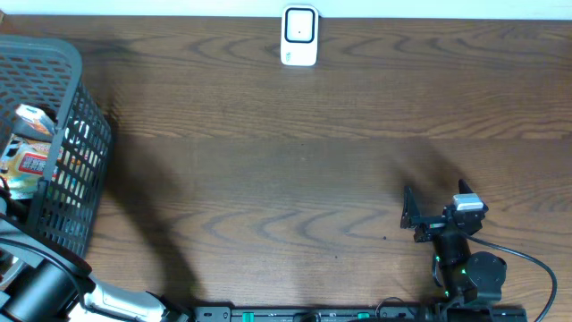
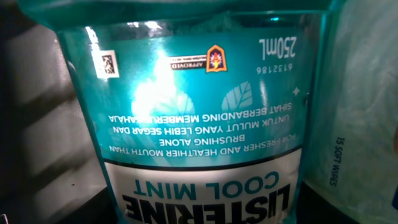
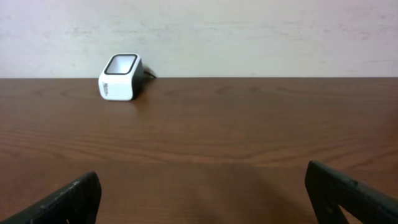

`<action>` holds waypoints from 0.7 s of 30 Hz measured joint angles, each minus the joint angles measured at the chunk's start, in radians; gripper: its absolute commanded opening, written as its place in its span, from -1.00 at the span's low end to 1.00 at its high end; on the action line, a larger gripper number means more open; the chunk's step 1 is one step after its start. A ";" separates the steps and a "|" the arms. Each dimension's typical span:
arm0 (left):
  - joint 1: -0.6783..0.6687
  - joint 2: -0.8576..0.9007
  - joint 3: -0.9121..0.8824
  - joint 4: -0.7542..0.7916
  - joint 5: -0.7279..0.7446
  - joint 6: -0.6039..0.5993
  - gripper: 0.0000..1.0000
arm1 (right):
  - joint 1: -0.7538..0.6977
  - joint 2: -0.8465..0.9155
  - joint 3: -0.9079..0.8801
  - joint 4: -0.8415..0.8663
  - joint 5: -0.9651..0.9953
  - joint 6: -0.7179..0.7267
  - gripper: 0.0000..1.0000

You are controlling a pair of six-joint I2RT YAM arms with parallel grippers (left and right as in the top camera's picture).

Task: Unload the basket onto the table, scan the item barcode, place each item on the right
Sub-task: 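Reach into the basket and grasp the teal Listerine bottle with left gripper, then carry the Listerine bottle forward and set it down near the scanner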

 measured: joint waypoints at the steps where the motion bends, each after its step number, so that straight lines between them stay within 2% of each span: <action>1: 0.000 0.000 0.001 -0.002 0.000 -0.001 -0.01 | 0.000 0.000 0.000 0.000 0.000 0.000 0.98; 9: 0.000 -0.085 0.003 -0.029 0.028 -0.001 -0.01 | 0.000 0.000 0.000 0.000 0.000 0.000 0.99; 17: 0.000 -0.419 0.032 0.024 0.069 -0.019 -0.01 | 0.000 0.000 0.000 0.000 0.000 0.000 0.98; 21: 0.000 -0.547 0.035 0.124 0.124 -0.057 -0.01 | 0.000 0.000 0.000 0.000 0.000 0.000 0.98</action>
